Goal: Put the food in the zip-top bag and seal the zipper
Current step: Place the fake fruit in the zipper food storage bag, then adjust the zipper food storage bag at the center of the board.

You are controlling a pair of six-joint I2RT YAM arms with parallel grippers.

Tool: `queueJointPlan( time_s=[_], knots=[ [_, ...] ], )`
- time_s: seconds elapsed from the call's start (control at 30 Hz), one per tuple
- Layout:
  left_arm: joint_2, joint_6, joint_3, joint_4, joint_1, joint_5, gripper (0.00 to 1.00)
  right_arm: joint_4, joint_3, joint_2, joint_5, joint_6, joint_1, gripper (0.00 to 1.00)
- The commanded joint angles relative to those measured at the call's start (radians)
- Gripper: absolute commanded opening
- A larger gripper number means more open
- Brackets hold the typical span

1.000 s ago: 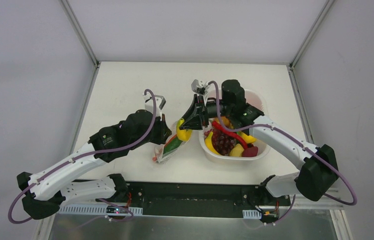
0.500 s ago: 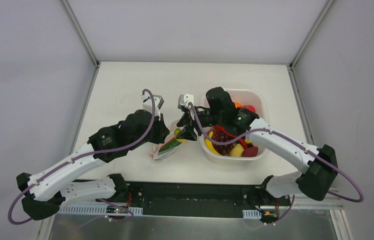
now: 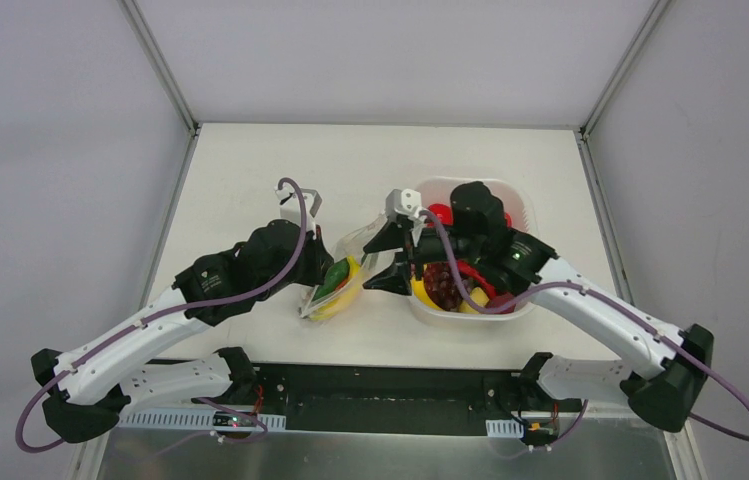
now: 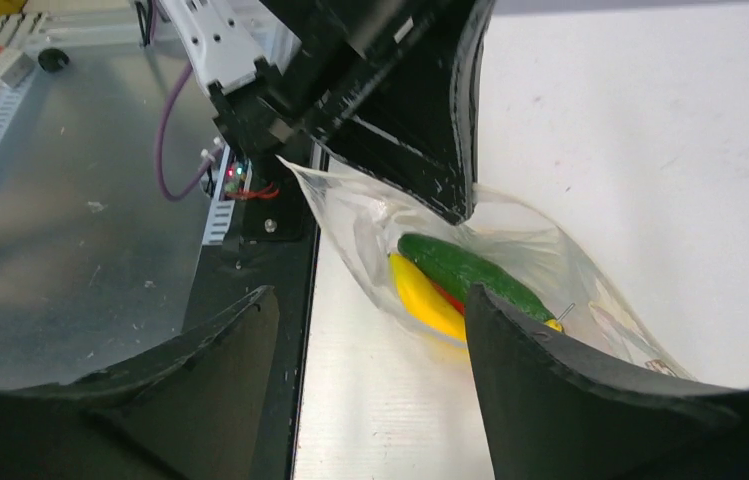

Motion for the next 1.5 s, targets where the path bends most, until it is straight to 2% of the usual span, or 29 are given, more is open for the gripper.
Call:
queueJointPlan(
  time_s=[0.0, 0.1, 0.17, 0.27, 0.33, 0.53, 0.67, 0.77, 0.93, 1.17, 1.3, 1.47],
  knots=[
    [-0.01, -0.014, -0.012, 0.007, 0.011, -0.015, 0.0, 0.18, -0.058, -0.147, 0.108, 0.109, 0.003, 0.7],
    [-0.012, -0.015, -0.012, 0.008, 0.011, -0.017, 0.0, 0.286, -0.152, -0.24, 0.385, 0.187, 0.003, 0.76],
    [-0.013, -0.015, -0.013, 0.011, 0.013, -0.018, 0.0, 0.329, -0.213, -0.283, 0.573, 0.224, 0.002, 0.74],
    [-0.013, -0.018, -0.018, 0.022, 0.013, -0.016, 0.0, 0.323, -0.273, -0.308, 0.808, 0.276, -0.015, 0.71],
    [-0.012, -0.021, -0.021, 0.031, 0.013, -0.006, 0.0, 0.278, -0.289, -0.301, 0.887, 0.337, -0.053, 0.7],
    [0.0, -0.015, -0.021, 0.056, 0.014, 0.038, 0.0, 0.079, -0.294, -0.256, 0.803, 0.617, -0.286, 0.7],
    [0.004, 0.002, 0.002, 0.023, 0.014, 0.014, 0.0, -0.032, -0.295, -0.229, 0.7, 0.707, -0.392, 0.72],
    [0.004, 0.025, 0.039, -0.027, 0.014, -0.058, 0.0, -0.052, -0.306, -0.234, 0.65, 0.711, -0.414, 0.74],
    [0.026, 0.061, 0.137, -0.138, 0.063, -0.149, 0.0, -0.069, -0.313, -0.237, 0.66, 0.73, -0.428, 0.74],
    [0.04, 0.108, 0.223, -0.194, 0.098, -0.214, 0.0, -0.139, -0.213, -0.128, 0.637, 0.74, -0.449, 0.76],
    [0.042, 0.098, 0.211, -0.209, 0.098, -0.206, 0.0, -0.152, -0.188, -0.077, 0.702, 0.732, -0.461, 0.78],
    [0.028, 0.03, 0.109, -0.149, 0.099, -0.111, 0.0, -0.192, -0.148, -0.009, 0.793, 0.722, -0.499, 0.79]
  ],
)
